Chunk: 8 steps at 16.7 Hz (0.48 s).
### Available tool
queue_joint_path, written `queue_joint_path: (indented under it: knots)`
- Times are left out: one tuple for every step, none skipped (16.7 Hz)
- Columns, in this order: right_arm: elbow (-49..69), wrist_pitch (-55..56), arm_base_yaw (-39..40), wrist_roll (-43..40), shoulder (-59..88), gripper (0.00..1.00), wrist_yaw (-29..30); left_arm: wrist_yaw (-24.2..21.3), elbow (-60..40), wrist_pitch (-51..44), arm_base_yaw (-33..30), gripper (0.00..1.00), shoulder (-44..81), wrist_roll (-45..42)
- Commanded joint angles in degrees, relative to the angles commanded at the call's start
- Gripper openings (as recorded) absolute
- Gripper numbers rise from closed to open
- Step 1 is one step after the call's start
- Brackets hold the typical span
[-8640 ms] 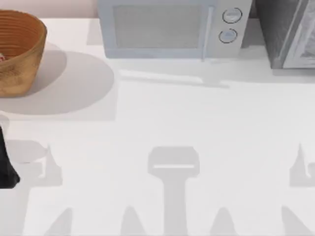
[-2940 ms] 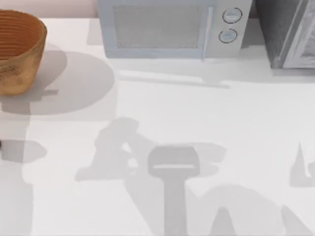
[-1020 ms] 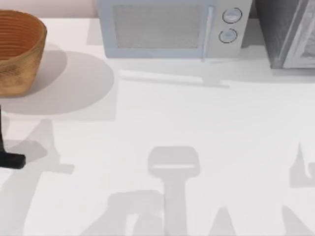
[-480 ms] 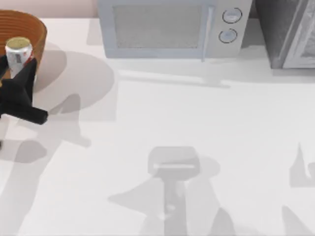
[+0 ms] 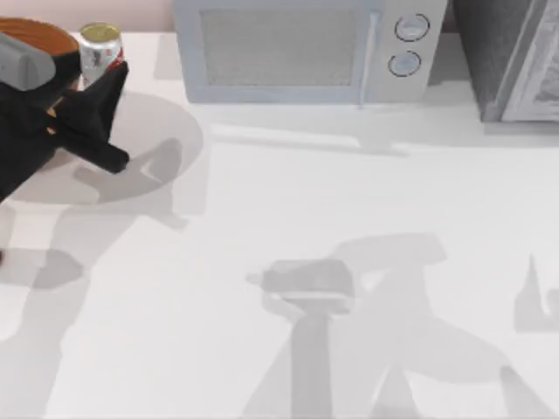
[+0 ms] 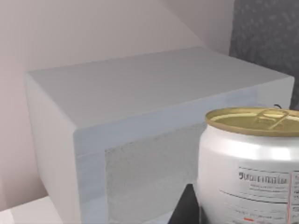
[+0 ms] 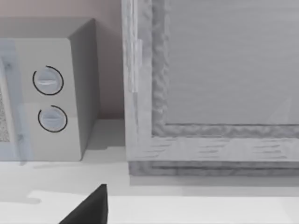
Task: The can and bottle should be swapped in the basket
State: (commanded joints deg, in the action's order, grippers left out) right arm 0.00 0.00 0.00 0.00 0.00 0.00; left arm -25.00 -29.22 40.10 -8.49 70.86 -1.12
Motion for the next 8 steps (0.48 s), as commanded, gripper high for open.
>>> queue_joint_path:
  knots:
    - [0.0, 0.0, 0.0, 0.0, 0.0, 1.0, 0.0, -1.1, -1.0, 1.5, -0.4, 0.0, 2.3, -0.1]
    - [0.0, 0.0, 0.0, 0.0, 0.0, 1.0, 0.0, -2.2, -2.1, 3.1, -0.7, 0.0, 4.6, -0.2]
    - [0.0, 0.0, 0.0, 0.0, 0.0, 1.0, 0.0, -3.4, -3.0, 4.5, -1.1, 0.0, 6.8, -0.4]
    - [0.0, 0.0, 0.0, 0.0, 0.0, 1.0, 0.0, -4.6, -4.0, 6.0, -1.5, 0.0, 8.9, -0.6]
    - [0.0, 0.0, 0.0, 0.0, 0.0, 1.0, 0.0, -5.9, -5.0, 7.5, -1.9, 0.0, 11.1, -0.9]
    - [0.0, 0.0, 0.0, 0.0, 0.0, 1.0, 0.0, -7.2, -5.9, 8.8, -2.4, 0.0, 13.2, -1.1]
    - [0.0, 0.0, 0.0, 0.0, 0.0, 1.0, 0.0, -8.5, -6.8, 10.2, -2.8, 0.0, 15.3, -1.3]
    - [0.0, 0.0, 0.0, 0.0, 0.0, 1.0, 0.0, -9.9, -7.6, 11.4, -3.3, 0.0, 17.5, -1.5]
